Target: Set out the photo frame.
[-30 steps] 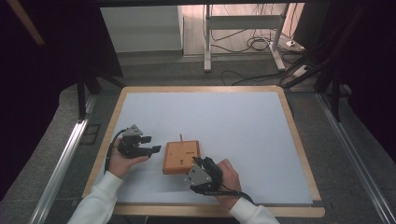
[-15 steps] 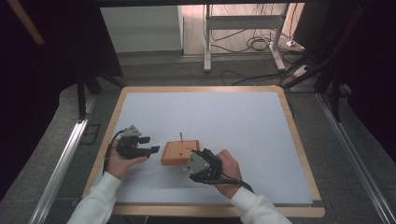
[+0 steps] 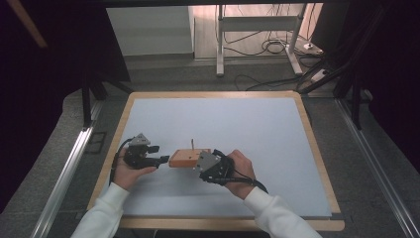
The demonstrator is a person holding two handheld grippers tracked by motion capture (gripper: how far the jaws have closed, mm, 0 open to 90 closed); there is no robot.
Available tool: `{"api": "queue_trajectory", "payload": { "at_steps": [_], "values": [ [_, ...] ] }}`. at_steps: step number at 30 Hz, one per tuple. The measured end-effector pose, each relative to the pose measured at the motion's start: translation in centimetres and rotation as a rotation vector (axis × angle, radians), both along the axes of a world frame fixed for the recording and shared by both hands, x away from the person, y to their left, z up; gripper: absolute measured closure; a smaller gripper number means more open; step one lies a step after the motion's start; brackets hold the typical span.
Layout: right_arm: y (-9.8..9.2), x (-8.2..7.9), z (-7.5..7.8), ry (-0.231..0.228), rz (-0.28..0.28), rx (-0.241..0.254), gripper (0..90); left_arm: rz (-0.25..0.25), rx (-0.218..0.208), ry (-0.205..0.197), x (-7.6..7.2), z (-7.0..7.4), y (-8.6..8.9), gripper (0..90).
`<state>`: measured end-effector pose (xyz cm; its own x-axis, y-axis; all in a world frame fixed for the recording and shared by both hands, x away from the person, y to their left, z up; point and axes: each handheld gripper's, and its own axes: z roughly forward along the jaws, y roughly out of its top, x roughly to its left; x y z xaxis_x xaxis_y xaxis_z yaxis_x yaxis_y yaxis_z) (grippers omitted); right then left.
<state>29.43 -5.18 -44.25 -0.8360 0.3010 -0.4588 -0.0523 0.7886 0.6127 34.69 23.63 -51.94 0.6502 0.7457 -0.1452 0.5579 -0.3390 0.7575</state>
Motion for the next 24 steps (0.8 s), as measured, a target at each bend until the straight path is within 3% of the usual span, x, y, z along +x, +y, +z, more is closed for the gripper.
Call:
{"api": "queue_trajectory", "payload": {
  "at_steps": [18, 24],
  "values": [
    [1.1, 2.0, 1.6, -0.002, 0.065, -0.002, 67.0, -0.009, 0.031, -0.005, 0.1, -0.3, -0.2, 34.5],
    [1.2, 2.8, 2.6, 0.015, 0.058, 0.041, 69.2, -0.009, 0.034, 0.000, 0.1, -0.3, -0.3, 34.3]
  ]
}}
